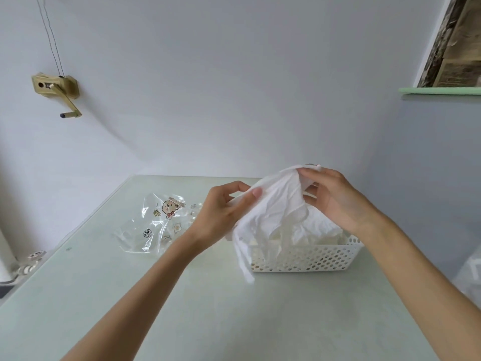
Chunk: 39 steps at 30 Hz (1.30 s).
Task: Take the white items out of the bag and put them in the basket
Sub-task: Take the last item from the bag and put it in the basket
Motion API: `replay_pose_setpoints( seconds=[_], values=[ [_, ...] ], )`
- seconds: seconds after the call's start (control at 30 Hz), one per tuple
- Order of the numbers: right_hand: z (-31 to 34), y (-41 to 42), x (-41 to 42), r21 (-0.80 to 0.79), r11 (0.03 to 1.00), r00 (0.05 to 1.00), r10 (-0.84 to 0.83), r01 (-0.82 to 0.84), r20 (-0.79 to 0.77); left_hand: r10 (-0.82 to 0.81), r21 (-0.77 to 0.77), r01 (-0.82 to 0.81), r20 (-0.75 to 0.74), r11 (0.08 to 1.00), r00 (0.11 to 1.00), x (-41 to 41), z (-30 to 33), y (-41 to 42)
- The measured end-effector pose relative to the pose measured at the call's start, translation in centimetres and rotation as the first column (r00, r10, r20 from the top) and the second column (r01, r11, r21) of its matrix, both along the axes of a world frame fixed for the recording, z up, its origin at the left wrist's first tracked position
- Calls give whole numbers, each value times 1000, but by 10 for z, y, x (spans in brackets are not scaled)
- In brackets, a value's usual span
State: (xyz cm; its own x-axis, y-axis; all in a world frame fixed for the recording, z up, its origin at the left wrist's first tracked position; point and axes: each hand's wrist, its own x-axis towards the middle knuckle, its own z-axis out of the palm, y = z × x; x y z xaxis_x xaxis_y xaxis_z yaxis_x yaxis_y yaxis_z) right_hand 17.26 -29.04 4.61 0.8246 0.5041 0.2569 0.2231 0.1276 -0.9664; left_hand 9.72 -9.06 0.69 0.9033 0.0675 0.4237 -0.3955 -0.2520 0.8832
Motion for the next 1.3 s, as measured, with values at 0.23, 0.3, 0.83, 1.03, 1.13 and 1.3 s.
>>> replay_pose_setpoints(
  seconds=[0.23,0.3,0.83,1.03,1.13,1.3],
  values=[
    [7,-6,9,-121,874,817,-379,470,436,218,13,-222,127,975,968,23,1,-8],
    [18,-5,8,-113,791,665,-416,601,620,339,237,-379,193,894,921,33,9,-7],
    [-4,19,33,111,810,812,-583,576,36,535,25,-576,341,817,773,65,26,-8],
    [-83,-18,76,-179,582,606,-729,793,318,372,563,-361,102,743,923,126,-29,-22],
    [-100,-30,91,-291,421,512,-680,859,526,380,678,-326,75,659,922,150,-42,-27],
    [-101,-39,101,-364,271,454,-561,891,692,386,695,-321,68,643,920,174,-39,-26]
  ],
)
